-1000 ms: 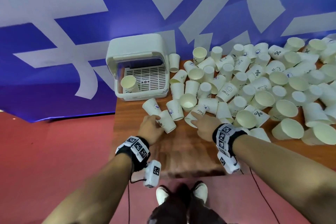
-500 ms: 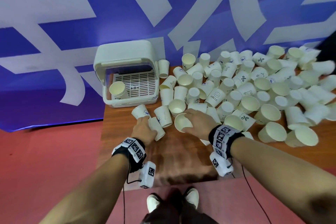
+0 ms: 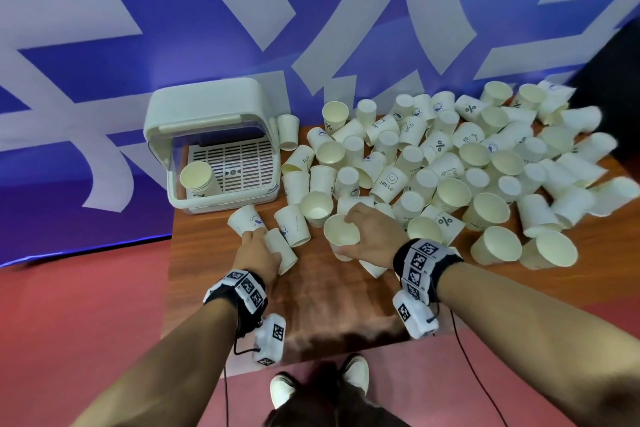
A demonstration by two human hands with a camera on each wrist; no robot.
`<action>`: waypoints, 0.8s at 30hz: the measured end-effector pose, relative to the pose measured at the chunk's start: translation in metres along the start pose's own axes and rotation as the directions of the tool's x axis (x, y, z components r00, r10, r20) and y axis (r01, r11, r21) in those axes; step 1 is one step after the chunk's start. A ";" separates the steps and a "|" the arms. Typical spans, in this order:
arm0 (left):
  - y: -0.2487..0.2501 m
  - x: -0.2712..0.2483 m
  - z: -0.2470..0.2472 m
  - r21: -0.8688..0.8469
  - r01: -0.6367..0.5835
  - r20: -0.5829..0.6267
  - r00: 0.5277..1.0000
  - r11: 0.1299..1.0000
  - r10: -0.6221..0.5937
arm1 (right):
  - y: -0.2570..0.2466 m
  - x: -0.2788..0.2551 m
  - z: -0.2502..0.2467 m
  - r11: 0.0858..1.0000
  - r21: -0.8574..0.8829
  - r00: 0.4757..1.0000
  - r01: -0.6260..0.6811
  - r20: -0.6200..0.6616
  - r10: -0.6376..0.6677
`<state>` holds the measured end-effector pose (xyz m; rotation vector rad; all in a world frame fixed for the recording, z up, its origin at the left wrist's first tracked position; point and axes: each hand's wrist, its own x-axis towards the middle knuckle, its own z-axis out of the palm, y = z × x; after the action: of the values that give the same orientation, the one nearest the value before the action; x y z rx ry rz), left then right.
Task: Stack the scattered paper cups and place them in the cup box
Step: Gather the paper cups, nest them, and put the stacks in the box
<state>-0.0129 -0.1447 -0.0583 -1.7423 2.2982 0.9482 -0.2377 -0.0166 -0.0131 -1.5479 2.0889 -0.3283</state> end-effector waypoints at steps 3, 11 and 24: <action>-0.002 0.001 0.002 0.016 0.019 0.002 1.000 1.000 -0.019 | 0.004 -0.001 -0.001 1.000 0.027 0.999 -0.010 0.039 0.009; -0.004 -0.001 0.002 0.039 0.068 0.053 0.996 0.997 -0.070 | 0.009 -0.004 0.003 0.986 0.166 0.997 0.019 0.076 -0.032; 0.012 -0.024 -0.056 -0.053 -0.054 0.006 0.998 0.997 0.055 | -0.035 -0.001 -0.037 0.991 0.124 0.999 0.054 -0.006 -0.054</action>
<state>0.0003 -0.1524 0.0020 -1.7007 2.3483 1.0319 -0.2283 -0.0310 0.0348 -1.5330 1.9918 -0.4705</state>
